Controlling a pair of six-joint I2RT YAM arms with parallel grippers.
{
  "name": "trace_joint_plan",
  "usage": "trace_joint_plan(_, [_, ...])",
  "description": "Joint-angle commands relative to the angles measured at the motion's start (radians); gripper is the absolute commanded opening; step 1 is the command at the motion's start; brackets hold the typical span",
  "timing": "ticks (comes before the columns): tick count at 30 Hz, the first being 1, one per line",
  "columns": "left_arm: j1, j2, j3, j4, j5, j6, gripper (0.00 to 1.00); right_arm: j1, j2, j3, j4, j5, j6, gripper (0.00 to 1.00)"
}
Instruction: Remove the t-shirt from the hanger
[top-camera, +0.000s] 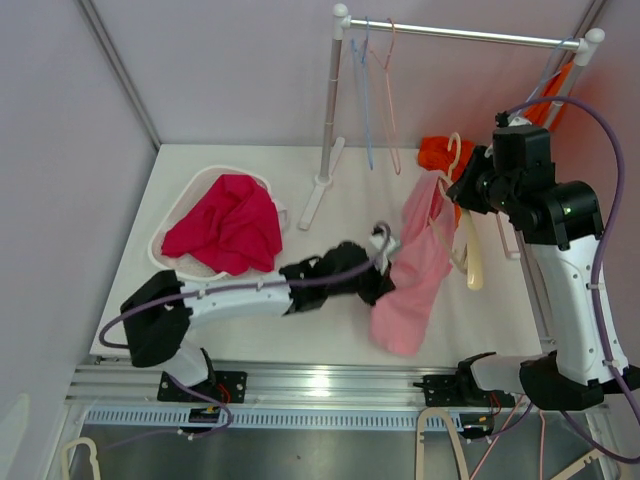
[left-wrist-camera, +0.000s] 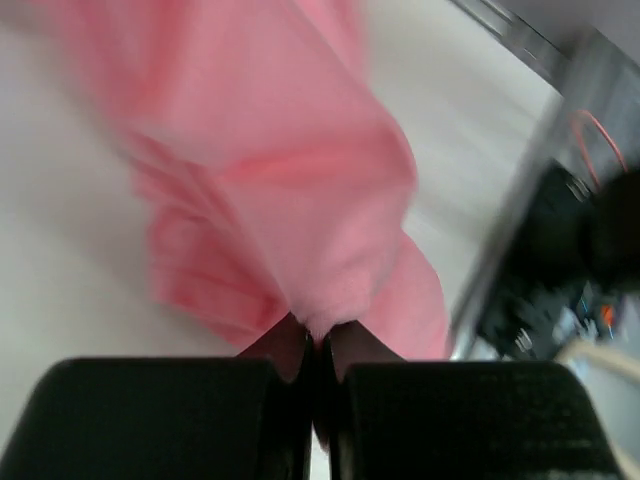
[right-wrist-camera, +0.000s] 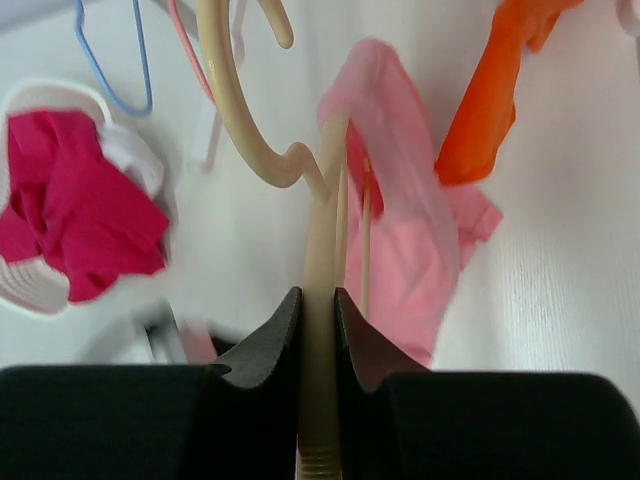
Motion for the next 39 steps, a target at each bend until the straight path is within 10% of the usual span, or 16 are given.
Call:
trace_joint_plan(1, [0.174, 0.053, 0.147, -0.192, 0.087, -0.268, 0.01, 0.047, -0.032, -0.002, -0.12, -0.026, -0.035, 0.0])
trace_joint_plan(8, [0.284, -0.049, 0.126, -0.314, -0.091, -0.402, 0.01, 0.085, -0.103, 0.019, -0.2, 0.074, -0.05, 0.0])
trace_joint_plan(19, [0.276, -0.726, 0.081, -0.713, -0.337, -0.266, 0.01, 0.078, -0.083, -0.067, 0.273, 0.168, -0.115, 0.0])
trace_joint_plan(25, [0.516, -0.527, 0.443, -0.818, -0.36, -0.115, 0.01, 0.067, 0.075, 0.025, 0.513, 0.057, -0.173, 0.0])
trace_joint_plan(30, [0.802, -0.267, 0.754, -0.822, -0.116, -0.124, 0.01, 0.046, 0.242, 0.16, 0.635, 0.047, -0.231, 0.0])
trace_joint_plan(36, [1.02, 0.091, 1.542, -0.824, -0.005, -0.133, 0.01, 0.033, 0.334, 0.245, 0.742, 0.042, -0.277, 0.0])
trace_joint_plan(39, [1.146, 0.073, 1.478, -0.657, 0.042, -0.17, 0.01, 0.032, 0.35, 0.231, 0.797, 0.042, -0.287, 0.0])
